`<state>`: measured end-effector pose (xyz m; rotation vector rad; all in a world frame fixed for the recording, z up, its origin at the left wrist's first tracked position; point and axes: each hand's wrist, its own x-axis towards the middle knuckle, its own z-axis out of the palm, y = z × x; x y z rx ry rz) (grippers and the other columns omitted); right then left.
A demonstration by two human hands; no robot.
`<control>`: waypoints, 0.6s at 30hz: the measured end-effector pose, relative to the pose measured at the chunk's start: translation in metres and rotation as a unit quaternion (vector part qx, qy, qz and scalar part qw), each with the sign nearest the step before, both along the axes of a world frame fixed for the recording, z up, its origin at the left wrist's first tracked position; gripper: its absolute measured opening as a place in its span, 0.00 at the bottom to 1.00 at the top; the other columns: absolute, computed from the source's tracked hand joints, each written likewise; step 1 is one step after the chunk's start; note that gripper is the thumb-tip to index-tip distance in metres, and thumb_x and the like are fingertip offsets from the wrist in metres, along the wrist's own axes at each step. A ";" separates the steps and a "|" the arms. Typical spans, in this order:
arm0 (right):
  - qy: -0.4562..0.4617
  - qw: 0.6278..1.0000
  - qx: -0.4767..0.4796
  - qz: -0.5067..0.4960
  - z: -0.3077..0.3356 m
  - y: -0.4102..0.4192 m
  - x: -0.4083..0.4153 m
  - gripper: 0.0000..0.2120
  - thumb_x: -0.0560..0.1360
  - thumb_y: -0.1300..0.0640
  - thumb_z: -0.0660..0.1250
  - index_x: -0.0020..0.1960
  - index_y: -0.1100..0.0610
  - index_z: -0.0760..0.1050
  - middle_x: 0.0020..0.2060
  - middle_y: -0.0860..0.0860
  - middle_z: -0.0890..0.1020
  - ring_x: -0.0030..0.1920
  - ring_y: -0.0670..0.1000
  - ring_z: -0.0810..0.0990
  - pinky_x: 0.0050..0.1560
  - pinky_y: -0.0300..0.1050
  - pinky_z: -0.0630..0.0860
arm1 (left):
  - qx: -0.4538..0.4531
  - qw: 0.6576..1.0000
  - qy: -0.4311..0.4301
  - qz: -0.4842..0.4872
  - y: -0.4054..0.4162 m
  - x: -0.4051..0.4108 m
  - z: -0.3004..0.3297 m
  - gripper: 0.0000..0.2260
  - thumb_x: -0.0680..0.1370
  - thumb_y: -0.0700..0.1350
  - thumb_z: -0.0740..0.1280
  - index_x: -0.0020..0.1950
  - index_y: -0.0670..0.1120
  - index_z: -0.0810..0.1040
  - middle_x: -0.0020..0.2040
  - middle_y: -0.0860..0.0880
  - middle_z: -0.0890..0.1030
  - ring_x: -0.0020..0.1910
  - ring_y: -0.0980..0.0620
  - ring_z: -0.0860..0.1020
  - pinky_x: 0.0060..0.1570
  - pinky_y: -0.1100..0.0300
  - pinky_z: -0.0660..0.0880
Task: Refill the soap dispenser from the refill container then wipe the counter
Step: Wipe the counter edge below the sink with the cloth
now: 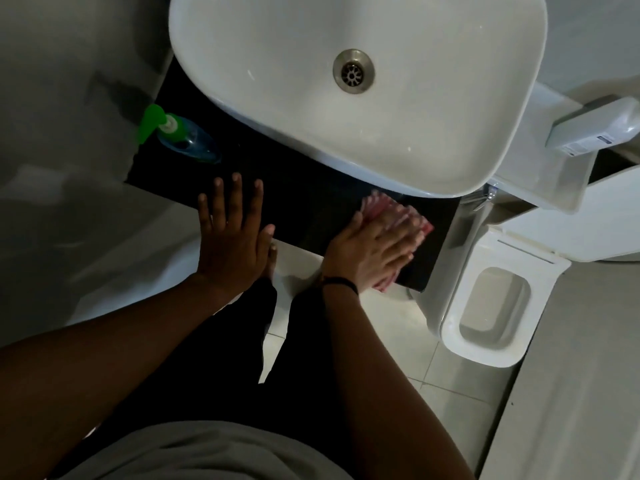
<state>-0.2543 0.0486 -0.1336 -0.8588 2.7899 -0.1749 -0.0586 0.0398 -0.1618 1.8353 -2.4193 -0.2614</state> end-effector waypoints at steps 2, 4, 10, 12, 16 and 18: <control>0.000 0.999 -0.013 0.036 -0.001 -0.016 0.037 0.36 0.83 0.38 0.49 0.84 0.57 0.46 0.83 0.61 0.48 0.82 0.65 0.46 0.80 0.68 0.49 | 0.006 1.000 0.008 0.004 0.000 0.000 0.003 0.32 0.87 0.57 0.50 0.87 0.44 0.48 0.87 0.37 0.49 0.85 0.33 0.47 0.82 0.35 0.41; -0.010 0.995 -0.040 0.087 0.000 -0.029 0.071 0.35 0.83 0.40 0.50 0.84 0.57 0.47 0.83 0.60 0.49 0.83 0.64 0.46 0.80 0.66 0.46 | 0.019 0.999 0.024 0.021 -0.002 0.000 0.007 0.30 0.88 0.55 0.49 0.87 0.42 0.50 0.87 0.37 0.51 0.85 0.35 0.50 0.83 0.37 0.43; -0.054 0.891 -0.059 0.446 -0.009 0.010 0.034 0.30 0.85 0.40 0.49 0.84 0.47 0.47 0.84 0.51 0.47 0.84 0.56 0.42 0.82 0.59 0.42 | 0.018 0.999 0.034 0.015 -0.003 0.005 0.012 0.29 0.88 0.54 0.51 0.87 0.43 0.52 0.86 0.38 0.53 0.86 0.36 0.52 0.83 0.38 0.47; -0.037 0.894 -0.041 0.445 -0.009 0.039 -0.017 0.31 0.84 0.39 0.50 0.84 0.44 0.46 0.84 0.49 0.46 0.84 0.56 0.41 0.82 0.61 0.44 | 0.014 0.999 0.028 0.010 -0.003 0.005 0.013 0.29 0.88 0.56 0.50 0.87 0.46 0.52 0.87 0.39 0.52 0.86 0.36 0.51 0.83 0.38 0.46; -0.006 0.978 0.011 0.206 0.000 0.068 -0.088 0.31 0.84 0.39 0.47 0.84 0.47 0.46 0.84 0.53 0.47 0.83 0.59 0.44 0.81 0.65 0.50 | 0.013 1.000 0.005 -0.002 -0.002 0.000 0.012 0.31 0.88 0.60 0.50 0.88 0.48 0.50 0.87 0.37 0.50 0.85 0.32 0.49 0.83 0.35 0.44; -0.003 0.999 0.005 0.051 0.003 0.053 -0.077 0.31 0.84 0.40 0.47 0.84 0.50 0.48 0.84 0.56 0.49 0.83 0.61 0.46 0.80 0.65 0.50 | 0.016 1.000 0.001 0.001 -0.001 -0.003 0.012 0.32 0.87 0.60 0.50 0.88 0.47 0.49 0.87 0.37 0.50 0.85 0.31 0.48 0.83 0.35 0.44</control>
